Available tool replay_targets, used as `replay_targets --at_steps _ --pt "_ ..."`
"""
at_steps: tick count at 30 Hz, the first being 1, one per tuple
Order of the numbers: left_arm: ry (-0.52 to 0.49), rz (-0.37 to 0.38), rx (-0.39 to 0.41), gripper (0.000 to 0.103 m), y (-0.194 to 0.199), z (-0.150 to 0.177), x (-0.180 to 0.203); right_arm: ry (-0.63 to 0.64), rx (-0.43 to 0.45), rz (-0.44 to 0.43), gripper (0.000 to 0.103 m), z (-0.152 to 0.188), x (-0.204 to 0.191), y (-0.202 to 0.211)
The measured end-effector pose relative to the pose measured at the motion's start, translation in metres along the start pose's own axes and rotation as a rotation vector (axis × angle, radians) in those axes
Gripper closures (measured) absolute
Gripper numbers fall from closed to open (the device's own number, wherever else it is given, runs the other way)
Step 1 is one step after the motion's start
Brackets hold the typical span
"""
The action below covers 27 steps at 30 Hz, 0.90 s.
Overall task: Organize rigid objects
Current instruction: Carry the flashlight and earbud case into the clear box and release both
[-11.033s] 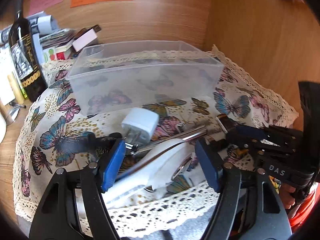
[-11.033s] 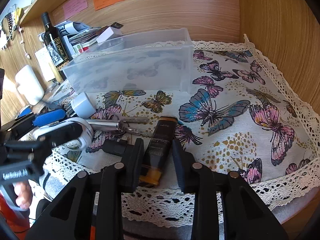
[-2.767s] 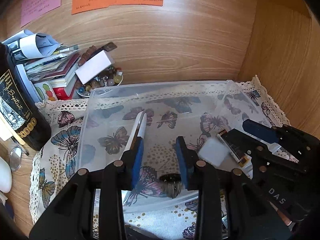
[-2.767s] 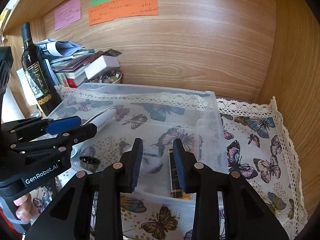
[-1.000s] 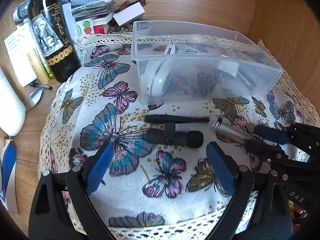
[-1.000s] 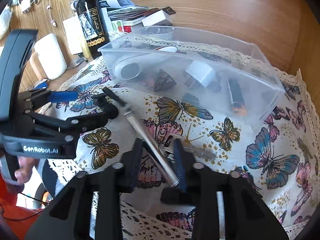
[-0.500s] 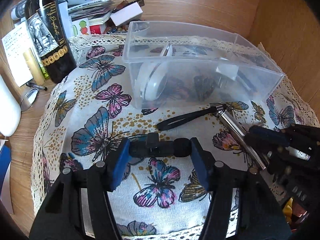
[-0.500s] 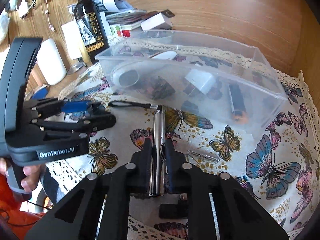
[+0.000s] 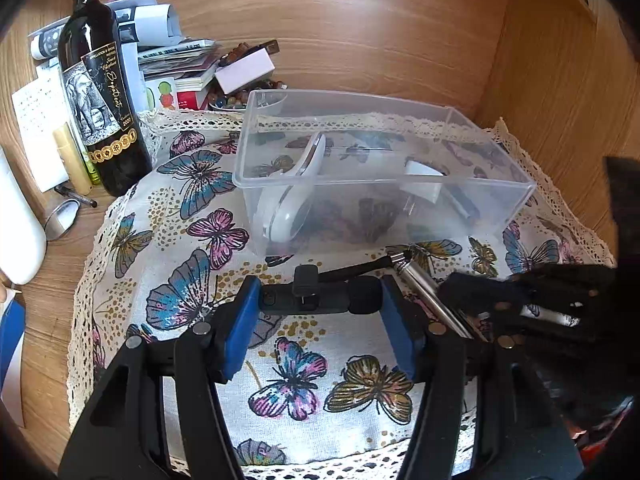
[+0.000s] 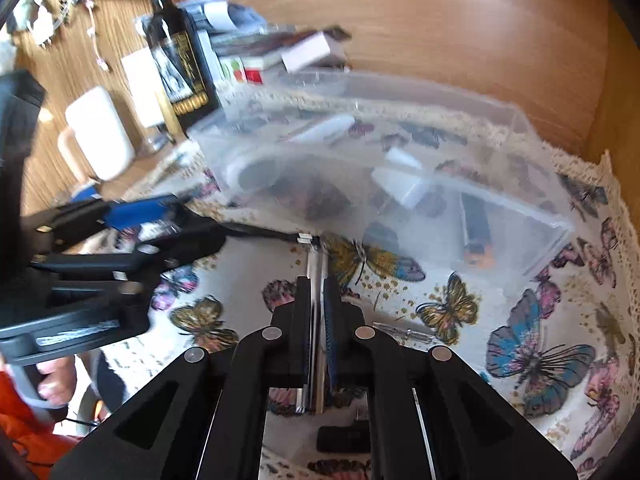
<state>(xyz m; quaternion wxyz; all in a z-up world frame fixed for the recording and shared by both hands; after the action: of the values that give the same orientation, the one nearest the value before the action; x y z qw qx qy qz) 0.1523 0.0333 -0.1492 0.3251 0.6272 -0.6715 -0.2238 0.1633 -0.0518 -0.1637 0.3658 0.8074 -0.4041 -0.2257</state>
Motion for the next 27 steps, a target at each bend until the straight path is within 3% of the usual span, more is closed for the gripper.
replay_targets --at_steps 4,10,15,27 --pt "-0.006 0.004 -0.004 0.044 -0.001 0.003 0.003 0.035 -0.024 -0.001 0.085 0.003 -0.007 -0.01" --pt "0.001 0.012 0.001 0.044 -0.001 0.004 0.004 0.016 -0.008 0.016 0.089 0.001 -0.005 -0.007" --pt "-0.006 0.016 0.026 0.044 0.005 -0.005 0.006 -0.036 0.073 0.008 0.089 -0.012 0.006 0.018" --pt "-0.051 0.017 0.141 0.044 0.018 -0.056 0.026 -0.098 0.28 0.088 0.089 -0.056 0.039 0.081"
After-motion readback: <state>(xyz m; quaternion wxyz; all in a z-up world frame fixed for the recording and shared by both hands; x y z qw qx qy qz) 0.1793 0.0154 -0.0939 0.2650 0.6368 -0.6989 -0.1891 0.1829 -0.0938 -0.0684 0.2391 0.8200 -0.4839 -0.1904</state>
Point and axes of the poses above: each gripper's, at about its wrist camera, not at the fingertips, and y roughly against the way its jaws point, x to its right, z to its underside, the point moved 7 cm from there along -y, roughly the way its jaws point, and after that the axes turned 4 degrees about z, right-handed, at the moved point
